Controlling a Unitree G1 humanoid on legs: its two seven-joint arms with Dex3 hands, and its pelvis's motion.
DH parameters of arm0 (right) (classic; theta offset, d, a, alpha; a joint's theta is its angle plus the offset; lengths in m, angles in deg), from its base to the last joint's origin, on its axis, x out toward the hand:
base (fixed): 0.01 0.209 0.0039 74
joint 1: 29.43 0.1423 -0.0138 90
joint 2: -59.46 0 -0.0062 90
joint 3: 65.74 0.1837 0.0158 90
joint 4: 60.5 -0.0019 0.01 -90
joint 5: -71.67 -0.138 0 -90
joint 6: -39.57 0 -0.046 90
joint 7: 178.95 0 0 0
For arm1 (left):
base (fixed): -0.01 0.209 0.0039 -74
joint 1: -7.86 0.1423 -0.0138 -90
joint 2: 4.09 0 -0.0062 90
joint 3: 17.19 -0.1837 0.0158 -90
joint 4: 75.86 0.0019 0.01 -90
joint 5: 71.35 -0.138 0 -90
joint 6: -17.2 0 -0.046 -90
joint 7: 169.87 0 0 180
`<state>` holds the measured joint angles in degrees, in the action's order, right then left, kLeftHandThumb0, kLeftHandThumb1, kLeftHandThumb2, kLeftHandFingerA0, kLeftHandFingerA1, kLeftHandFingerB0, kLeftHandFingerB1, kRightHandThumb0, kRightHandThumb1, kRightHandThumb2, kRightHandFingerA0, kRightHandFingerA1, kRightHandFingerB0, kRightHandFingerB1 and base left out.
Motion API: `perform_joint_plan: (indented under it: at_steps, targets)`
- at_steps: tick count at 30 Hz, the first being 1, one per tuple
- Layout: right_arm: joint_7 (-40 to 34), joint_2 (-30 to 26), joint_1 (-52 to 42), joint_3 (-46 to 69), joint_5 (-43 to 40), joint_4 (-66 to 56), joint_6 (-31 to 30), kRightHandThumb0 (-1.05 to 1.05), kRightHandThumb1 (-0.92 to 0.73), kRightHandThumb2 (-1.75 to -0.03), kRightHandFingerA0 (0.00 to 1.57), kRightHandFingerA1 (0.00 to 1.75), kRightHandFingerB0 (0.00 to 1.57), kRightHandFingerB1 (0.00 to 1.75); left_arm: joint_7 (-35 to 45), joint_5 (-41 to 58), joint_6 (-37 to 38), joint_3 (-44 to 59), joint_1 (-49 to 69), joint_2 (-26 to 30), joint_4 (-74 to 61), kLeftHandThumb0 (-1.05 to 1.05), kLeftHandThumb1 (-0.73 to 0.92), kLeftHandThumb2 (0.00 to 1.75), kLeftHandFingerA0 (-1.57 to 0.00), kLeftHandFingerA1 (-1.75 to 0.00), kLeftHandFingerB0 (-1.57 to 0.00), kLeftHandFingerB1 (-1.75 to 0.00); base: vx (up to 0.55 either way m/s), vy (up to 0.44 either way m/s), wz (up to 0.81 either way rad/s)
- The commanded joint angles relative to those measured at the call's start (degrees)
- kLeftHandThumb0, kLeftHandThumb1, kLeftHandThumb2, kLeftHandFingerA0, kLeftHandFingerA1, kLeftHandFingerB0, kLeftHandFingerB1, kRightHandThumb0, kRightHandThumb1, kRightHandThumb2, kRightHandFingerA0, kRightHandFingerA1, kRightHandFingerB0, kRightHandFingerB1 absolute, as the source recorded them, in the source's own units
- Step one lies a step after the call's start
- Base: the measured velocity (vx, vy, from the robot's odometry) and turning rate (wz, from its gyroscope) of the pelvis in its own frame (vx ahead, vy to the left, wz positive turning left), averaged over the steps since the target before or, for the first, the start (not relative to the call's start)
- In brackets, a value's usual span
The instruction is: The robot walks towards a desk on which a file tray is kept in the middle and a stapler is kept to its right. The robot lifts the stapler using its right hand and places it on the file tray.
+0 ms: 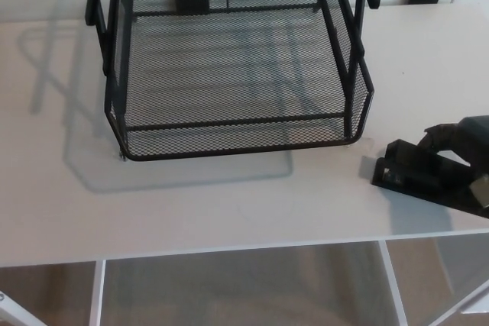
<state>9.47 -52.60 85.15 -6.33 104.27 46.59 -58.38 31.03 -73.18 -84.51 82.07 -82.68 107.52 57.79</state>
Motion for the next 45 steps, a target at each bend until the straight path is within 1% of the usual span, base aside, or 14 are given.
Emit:
perform_joint_plan:
  at_steps: [1, 12, 13, 15, 16, 18, 22, 32, 35, 36, 40, 41, 42, 45]
  targets:
    - [-35.8, 1.9, -7.6, -5.3, 17.2, 9.9, 4.6, -0.21, -0.68, -0.66, 0.80, 1.52, 0.91, 0.79, -0.2, -2.5, 0.2, -2.4, -0.1, 1.4, 0.5, -0.36, 0.58, 1.15, -0.01, -0.52, 0.00, -0.50, 0.00, 0.000, 0.00]
    - [-35.6, 4.5, -9.4, -1.2, 11.8, 8.8, 4.8, -0.23, -0.73, -0.68, 0.90, 1.64, 0.83, 1.00, -0.4, -3.2, 1.5, -3.7, -0.2, 2.0, 1.1, -0.35, 0.57, 1.15, -0.01, -0.51, 0.00, -0.50, 0.00, 0.000, 0.00]
    - [-37.3, 4.8, -9.5, -0.6, 11.4, 9.1, 5.8, -0.23, -0.71, -0.68, 0.91, 1.63, 0.86, 0.91, -1.0, -3.9, 1.5, -4.3, -0.4, 2.1, 1.3, -0.75, 0.92, 0.74, -0.18, -0.47, -0.13, -0.36, 0.00, 0.000, 0.00]
    - [-41.6, 5.3, -9.2, -0.1, 11.7, 10.4, 7.3, -0.22, -0.64, -0.64, 0.93, 1.41, 0.91, 0.79, -1.0, -3.8, 2.4, -4.4, -0.4, 2.2, 2.1, -0.77, 0.92, 0.73, -0.18, -0.47, -0.12, -0.35, 0.00, 0.000, 0.00]
    - [-40.8, 4.6, -8.8, 0.4, 11.3, 10.0, 7.9, -0.21, -0.63, -0.61, 0.95, 1.29, 0.91, 0.72, -0.4, -2.7, 1.3, -3.6, -0.5, 1.9, 1.8, -0.35, 0.58, 1.15, -0.01, -0.52, 0.00, -0.50, 0.00, 0.000, 0.00]
    - [-39.4, 4.0, -9.0, 2.3, 9.9, 8.1, 8.0, -0.19, -0.71, -0.64, 0.87, 1.73, 0.77, 1.37, -0.5, -3.9, 3.2, -4.6, 0.2, 2.5, 1.8, -0.75, 0.92, 0.73, -0.17, -0.47, -0.11, -0.34, 0.00, 0.000, 0.00]
    - [-42.4, 3.4, -7.4, 5.9, 8.1, 8.0, 10.1, -0.16, -0.67, -0.72, 0.86, 1.75, 0.73, 1.51, -0.5, -3.1, 1.7, -4.0, 1.0, 2.6, 0.1, -0.73, 0.92, 0.74, -0.17, -0.49, -0.13, -0.36, 0.00, 0.000, 0.00]
    - [-35.7, 0.6, -2.5, 20.0, 2.5, -3.0, 7.5, -0.21, -0.51, -0.98, 1.23, 1.36, 0.98, 1.20, -1.2, -2.6, 1.8, -3.9, 0.9, 2.1, 1.8, -0.76, 0.92, 0.72, -0.18, -0.48, -0.11, -0.34, 0.00, 0.000, 0.00]
    - [-32.9, -0.1, -1.6, 23.0, 2.7, -6.2, 7.8, -0.19, -0.58, -0.99, 0.95, 1.52, 0.83, 1.40, -1.3, -2.9, 2.0, -3.9, 1.8, 2.2, 0.8, -0.75, 0.80, 1.04, -0.15, -0.53, -0.10, -0.45, 0.00, 0.000, 0.00]
    - [-31.3, -0.3, -1.6, 23.7, 2.5, -7.5, 7.4, -0.18, -0.57, -0.98, 0.88, 1.59, 0.77, 1.42, -1.4, -3.1, 2.3, -4.0, 1.8, 2.3, 1.1, -0.75, 0.92, 0.74, -0.19, -0.48, -0.12, -0.35, 0.00, 0.000, 0.00]
    - [-29.0, -0.2, 0.3, 27.9, 1.5, -10.5, 9.4, -0.17, -0.59, -0.91, 0.92, 1.67, 0.81, 1.36, -0.7, -2.2, 2.1, -3.1, 2.7, 2.2, 0.6, -0.73, 0.92, 0.74, -0.16, -0.48, -0.12, -0.35, 0.00, 0.000, 0.00]
    - [-28.6, 0.0, 1.1, 28.6, 0.8, -10.4, 10.7, -0.22, -0.51, -1.03, 1.21, 1.35, 0.96, 1.17, -1.0, -2.2, 2.2, -3.0, 2.8, 2.1, 1.2, -0.74, 0.92, 0.73, -0.17, -0.47, -0.13, -0.36, 0.00, 0.000, 0.00]
    - [-27.3, -0.1, 1.6, 29.1, 0.7, -11.2, 10.4, -0.17, -0.59, -0.92, 0.92, 1.72, 0.78, 1.43, -1.0, -2.2, 2.5, -3.0, 2.9, 2.1, 1.2, -0.74, 0.92, 0.73, -0.17, -0.49, -0.14, -0.36, 0.00, 0.000, 0.00]
    - [-23.7, -0.2, 5.6, 29.4, 1.6, -12.7, 8.8, -0.19, -0.67, -0.87, 0.92, 1.72, 0.78, 1.53, -0.7, -1.4, 1.2, -2.2, 3.2, 1.8, 0.7, -0.73, 0.92, 0.71, -0.15, -0.47, -0.12, -0.35, 0.00, 0.000, 0.00]
